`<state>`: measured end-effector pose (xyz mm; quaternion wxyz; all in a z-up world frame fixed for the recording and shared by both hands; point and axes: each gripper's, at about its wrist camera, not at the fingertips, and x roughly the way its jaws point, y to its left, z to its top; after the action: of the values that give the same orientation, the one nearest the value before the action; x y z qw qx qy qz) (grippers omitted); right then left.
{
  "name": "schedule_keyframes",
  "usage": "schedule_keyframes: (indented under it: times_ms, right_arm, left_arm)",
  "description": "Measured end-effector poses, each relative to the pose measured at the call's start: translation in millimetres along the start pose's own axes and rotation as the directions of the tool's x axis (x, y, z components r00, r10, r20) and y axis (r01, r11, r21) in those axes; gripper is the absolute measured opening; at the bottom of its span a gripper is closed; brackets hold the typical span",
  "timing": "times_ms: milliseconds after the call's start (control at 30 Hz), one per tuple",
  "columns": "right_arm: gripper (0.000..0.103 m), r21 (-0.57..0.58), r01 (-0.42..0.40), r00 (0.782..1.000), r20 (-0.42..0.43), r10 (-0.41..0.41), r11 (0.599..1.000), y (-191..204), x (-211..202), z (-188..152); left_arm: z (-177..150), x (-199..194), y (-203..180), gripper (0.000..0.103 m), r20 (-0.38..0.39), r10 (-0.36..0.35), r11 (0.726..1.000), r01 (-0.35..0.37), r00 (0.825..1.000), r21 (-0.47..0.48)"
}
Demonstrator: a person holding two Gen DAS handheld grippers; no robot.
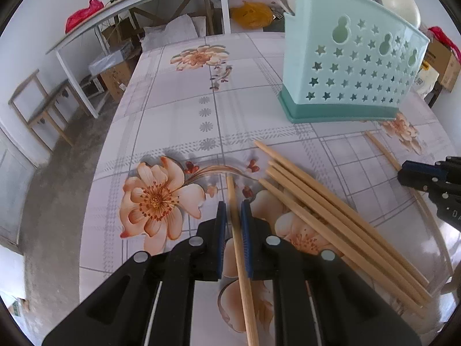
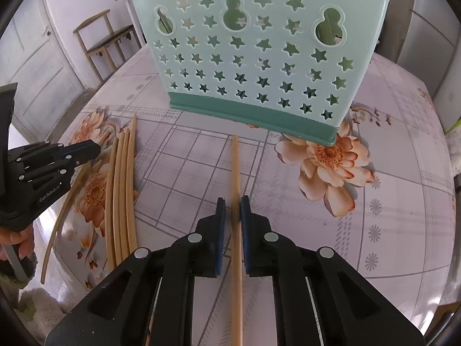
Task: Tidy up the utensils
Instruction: 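Lift the chopstick with the left gripper up toward the green holder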
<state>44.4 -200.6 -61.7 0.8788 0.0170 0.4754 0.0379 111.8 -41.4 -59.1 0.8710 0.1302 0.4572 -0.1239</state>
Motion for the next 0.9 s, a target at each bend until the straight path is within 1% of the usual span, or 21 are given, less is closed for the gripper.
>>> schedule_keyframes:
  times_ms: [133, 267, 433, 900]
  right_arm:
    - [0.005, 0.012, 0.006, 1.0, 0.005, -0.006, 1.0, 0.4, 2.0, 0.4]
    - [0.005, 0.033, -0.01, 1.0, 0.003, 0.01, 0.999, 0.4, 4.2, -1.0]
    - [0.005, 0.051, -0.028, 1.0, 0.007, 0.028, 0.998, -8.9, 0.3, -3.8]
    - [0.005, 0.068, -0.043, 0.999, 0.014, 0.042, 0.997, -14.1, -3.6, -6.7]
  left_arm:
    - [-0.4, -0.8, -1.0, 0.01, -0.005, 0.01, 1.0, -0.01, 1.0, -0.004]
    - [0.2, -0.7, -3.2, 0.01, -0.006, 0.022, 1.0, -0.022, 1.0, 0.005]
    - [-1.4, -2.5, -6.0, 0.01, 0.0, 0.036, 0.999, -0.036, 0.999, 0.013]
    - [-2.6, -4.1, -8.8, 0.01, 0.006, 0.061, 0.997, -0.061, 0.998, 0.037]
